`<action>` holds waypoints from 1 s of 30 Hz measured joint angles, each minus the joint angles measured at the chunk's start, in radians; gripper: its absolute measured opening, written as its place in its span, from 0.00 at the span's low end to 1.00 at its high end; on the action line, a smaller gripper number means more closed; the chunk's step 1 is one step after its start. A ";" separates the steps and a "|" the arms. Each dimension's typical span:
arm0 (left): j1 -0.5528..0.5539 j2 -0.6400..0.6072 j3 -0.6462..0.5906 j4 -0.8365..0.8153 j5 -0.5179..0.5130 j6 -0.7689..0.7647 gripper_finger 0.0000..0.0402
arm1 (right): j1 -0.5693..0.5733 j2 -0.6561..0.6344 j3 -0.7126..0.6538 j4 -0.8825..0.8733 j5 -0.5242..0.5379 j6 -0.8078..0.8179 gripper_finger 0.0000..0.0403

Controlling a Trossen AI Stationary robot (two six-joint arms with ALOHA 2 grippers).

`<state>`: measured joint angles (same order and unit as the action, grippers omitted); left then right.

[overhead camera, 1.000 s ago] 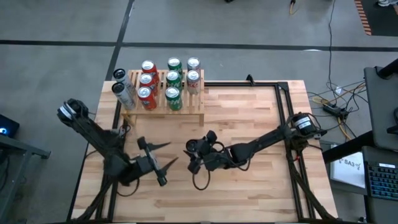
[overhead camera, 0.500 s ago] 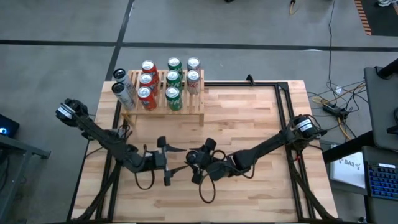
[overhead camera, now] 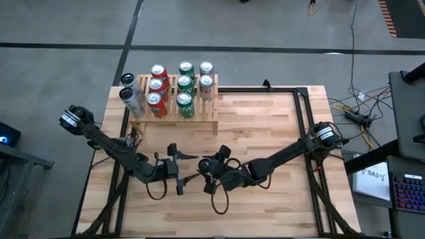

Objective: Place canned beverage on shelf
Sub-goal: Put the white and yellow soda can on the shelf aligned with the other white and yellow soda can

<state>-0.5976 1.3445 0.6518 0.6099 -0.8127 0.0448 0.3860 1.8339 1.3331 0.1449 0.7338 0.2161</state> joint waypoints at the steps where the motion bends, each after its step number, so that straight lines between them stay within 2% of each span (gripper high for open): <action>1: 0.000 0.001 0.000 0.000 0.000 0.000 0.68 | -0.001 0.000 0.000 0.000 0.001 0.000 0.60; 5: 0.005 0.015 0.002 -0.003 -0.002 -0.002 0.74 | 0.000 0.000 0.000 0.000 0.001 0.000 0.60; 10: 0.007 0.029 0.012 0.000 -0.114 0.002 0.83 | -0.003 0.000 0.000 -0.007 0.016 0.002 0.60; 13: 0.009 0.041 0.012 0.001 -0.074 0.025 0.86 | -0.002 0.000 0.000 -0.010 0.004 0.000 0.60; 16: 0.014 0.068 0.013 0.012 -0.030 0.025 0.86 | 0.002 0.000 -0.002 -0.013 -0.004 -0.005 0.60; 26: 0.024 0.144 0.056 0.009 -0.016 0.048 0.86 | 0.004 0.000 -0.004 -0.024 -0.007 -0.016 0.60; 30: 0.025 0.144 0.057 0.007 -0.019 0.051 0.83 | 0.005 0.000 -0.006 -0.024 -0.002 -0.027 0.60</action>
<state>-0.5724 1.4882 0.7086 0.6171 -0.8320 0.0962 0.3911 1.8339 1.3271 0.1212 0.7314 0.1896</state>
